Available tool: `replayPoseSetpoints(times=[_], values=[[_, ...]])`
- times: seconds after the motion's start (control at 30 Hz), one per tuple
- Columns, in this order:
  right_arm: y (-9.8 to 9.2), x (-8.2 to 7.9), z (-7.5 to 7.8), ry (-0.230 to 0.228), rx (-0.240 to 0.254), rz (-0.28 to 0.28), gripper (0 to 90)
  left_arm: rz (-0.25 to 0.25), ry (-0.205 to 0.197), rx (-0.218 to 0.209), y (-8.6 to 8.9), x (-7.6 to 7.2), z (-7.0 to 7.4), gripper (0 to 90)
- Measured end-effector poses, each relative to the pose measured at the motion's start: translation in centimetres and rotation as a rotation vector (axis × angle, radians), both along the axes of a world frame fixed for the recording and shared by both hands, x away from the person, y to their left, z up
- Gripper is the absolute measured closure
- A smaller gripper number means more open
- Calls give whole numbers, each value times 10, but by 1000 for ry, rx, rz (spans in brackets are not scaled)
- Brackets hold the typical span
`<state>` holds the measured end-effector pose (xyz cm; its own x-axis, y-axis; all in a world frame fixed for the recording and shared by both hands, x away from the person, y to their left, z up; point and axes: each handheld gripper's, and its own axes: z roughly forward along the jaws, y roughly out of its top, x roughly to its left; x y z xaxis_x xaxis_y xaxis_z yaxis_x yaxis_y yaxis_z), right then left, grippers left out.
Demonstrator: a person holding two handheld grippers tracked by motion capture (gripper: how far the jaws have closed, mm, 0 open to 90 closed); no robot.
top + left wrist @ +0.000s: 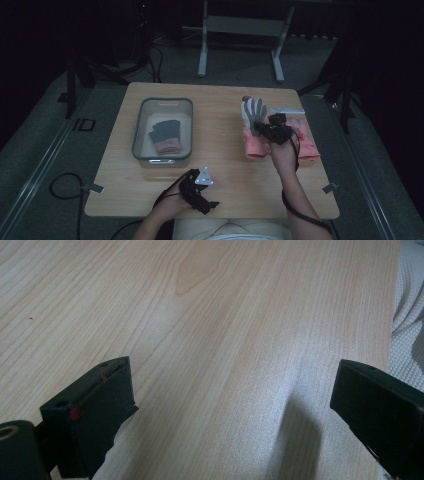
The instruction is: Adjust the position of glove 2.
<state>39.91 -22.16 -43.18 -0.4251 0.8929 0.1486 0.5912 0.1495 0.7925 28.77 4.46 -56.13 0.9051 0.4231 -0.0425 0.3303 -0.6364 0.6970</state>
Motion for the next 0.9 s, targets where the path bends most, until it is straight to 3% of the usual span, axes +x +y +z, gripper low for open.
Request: replayPoseSetpoints(times=[0.13,0.3,0.43,0.53,0.67,0.8,0.9], values=[[7,-21,-9,15,40,18,887,7,-7,-8,1,-1,1,33],[15,-34,-27,36,17,1,887,-5,-21,4,-1,-3,1,33],[20,-33,-46,66,-31,-18,887,-12,-26,5,-2,-3,0,33],[24,-25,-62,92,-61,-32,886,-7,-30,-12,0,-3,0,33],[31,-14,-82,135,-82,-27,885,-8,-32,0,0,-3,-1,33],[40,-9,-96,158,-103,-14,879,-10,-27,0,-1,-3,-3,33],[43,-8,-100,151,-129,-1,873,-11,-25,-3,0,-3,-3,33]])
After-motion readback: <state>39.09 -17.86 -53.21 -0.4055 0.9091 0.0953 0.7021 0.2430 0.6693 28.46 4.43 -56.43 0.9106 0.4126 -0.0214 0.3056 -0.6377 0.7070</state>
